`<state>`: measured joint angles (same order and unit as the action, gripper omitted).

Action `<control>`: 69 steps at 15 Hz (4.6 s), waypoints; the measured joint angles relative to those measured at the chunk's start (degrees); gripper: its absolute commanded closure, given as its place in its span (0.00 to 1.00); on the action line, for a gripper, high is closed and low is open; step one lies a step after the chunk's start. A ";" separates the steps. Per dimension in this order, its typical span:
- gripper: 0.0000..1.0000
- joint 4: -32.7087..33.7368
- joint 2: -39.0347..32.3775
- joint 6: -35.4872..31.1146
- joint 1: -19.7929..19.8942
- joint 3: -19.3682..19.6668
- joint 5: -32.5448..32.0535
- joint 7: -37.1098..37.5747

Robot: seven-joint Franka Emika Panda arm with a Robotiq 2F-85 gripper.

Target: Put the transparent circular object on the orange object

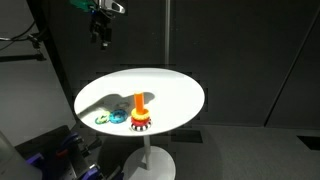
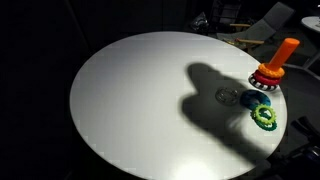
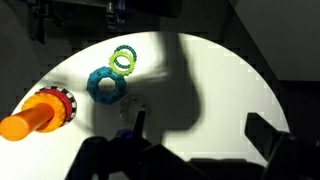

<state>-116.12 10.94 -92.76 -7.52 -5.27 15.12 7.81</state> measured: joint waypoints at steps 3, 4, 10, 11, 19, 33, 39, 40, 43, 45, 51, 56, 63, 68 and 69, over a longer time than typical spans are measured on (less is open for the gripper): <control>0.00 0.01 -2.06 -1.83 0.00 -0.90 -1.23 0.00; 0.00 -0.06 -2.80 -3.14 0.00 -1.28 -1.92 0.00; 0.00 -4.46 -4.63 -15.83 -0.33 -3.42 -4.09 0.00; 0.00 -5.81 -4.59 -18.58 -0.45 -3.67 -4.37 0.01; 0.00 -10.03 -4.31 -25.49 -0.68 -4.31 -6.51 0.79; 0.00 -11.17 -7.40 -27.05 -1.09 -4.36 -6.62 -1.80; 0.00 -16.07 -8.00 -28.35 -1.29 -4.36 -9.69 -5.56; 0.00 -17.15 -8.07 -29.29 -1.29 -4.36 -10.96 -5.58; 0.00 -20.14 -8.76 -33.35 -1.24 -4.18 -15.04 -5.40; 0.00 -21.50 -9.73 -36.49 -1.14 -3.84 -17.13 -5.01; 0.00 -22.17 -12.11 -40.49 -0.95 -3.24 -17.96 -4.72; 0.00 -22.17 -12.38 -40.67 -0.97 -3.24 -17.96 -4.72; 0.00 -22.18 -15.90 -45.85 -0.97 -2.89 -18.17 -4.64; 0.00 -22.20 -19.34 -49.49 -0.97 -2.24 -19.84 -4.32; 0.00 -22.20 -20.03 -50.21 -0.97 -2.10 -20.37 -4.16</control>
<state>-138.32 -9.09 -142.97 -8.50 -7.38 -5.25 3.65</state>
